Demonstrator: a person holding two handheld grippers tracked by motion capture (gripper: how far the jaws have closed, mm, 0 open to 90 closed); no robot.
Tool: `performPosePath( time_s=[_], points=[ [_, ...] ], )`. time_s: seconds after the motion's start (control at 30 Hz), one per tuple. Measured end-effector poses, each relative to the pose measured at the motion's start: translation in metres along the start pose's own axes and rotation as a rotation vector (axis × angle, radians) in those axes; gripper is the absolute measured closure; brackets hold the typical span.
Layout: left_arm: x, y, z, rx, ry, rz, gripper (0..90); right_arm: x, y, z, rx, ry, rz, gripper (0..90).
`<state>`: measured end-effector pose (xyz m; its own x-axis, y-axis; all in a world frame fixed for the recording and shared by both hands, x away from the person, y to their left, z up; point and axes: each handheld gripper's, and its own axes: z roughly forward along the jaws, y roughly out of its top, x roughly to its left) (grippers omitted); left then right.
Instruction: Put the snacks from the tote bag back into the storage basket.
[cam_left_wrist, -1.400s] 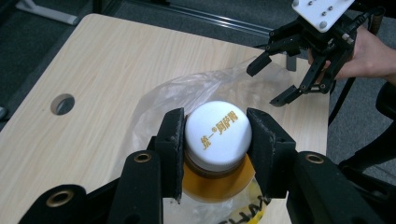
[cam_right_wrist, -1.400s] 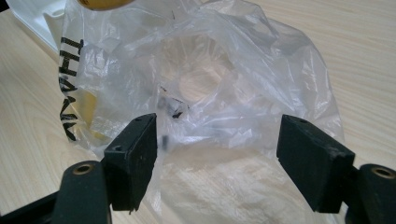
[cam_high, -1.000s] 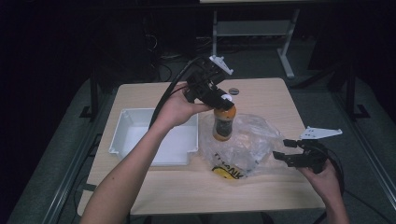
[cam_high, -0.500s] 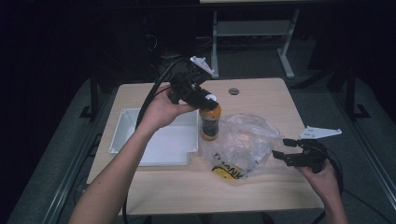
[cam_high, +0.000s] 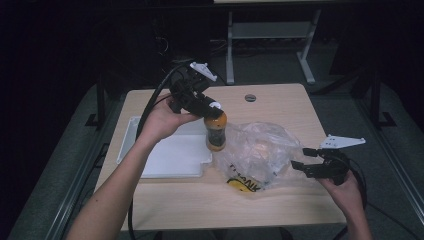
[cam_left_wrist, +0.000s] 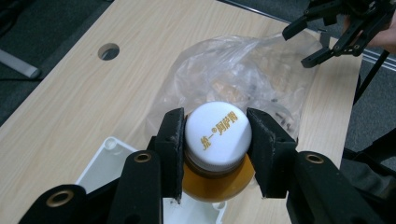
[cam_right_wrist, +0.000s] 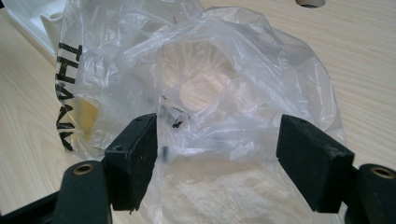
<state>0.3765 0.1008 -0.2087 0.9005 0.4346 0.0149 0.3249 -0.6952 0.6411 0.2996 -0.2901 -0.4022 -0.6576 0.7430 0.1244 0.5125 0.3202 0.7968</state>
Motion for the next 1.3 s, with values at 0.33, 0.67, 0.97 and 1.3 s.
performPosePath(
  time_s=[0.33,0.67,0.97,1.3],
  points=[
    [0.006,-0.012,-0.006,0.004,0.021,-0.023,59.2,0.001,0.002,0.002,0.007,0.002,-0.006,28.7],
    [0.011,-0.023,-0.009,0.01,0.034,-0.042,59.2,0.001,0.002,0.002,0.006,0.0,-0.007,28.7],
    [0.014,-0.031,-0.01,0.009,0.037,-0.056,59.2,0.002,0.003,0.002,0.004,-0.001,-0.006,28.7],
    [0.016,-0.042,-0.009,0.017,0.049,-0.071,59.2,0.002,0.004,0.002,0.005,-0.002,-0.011,28.7]
  ],
)
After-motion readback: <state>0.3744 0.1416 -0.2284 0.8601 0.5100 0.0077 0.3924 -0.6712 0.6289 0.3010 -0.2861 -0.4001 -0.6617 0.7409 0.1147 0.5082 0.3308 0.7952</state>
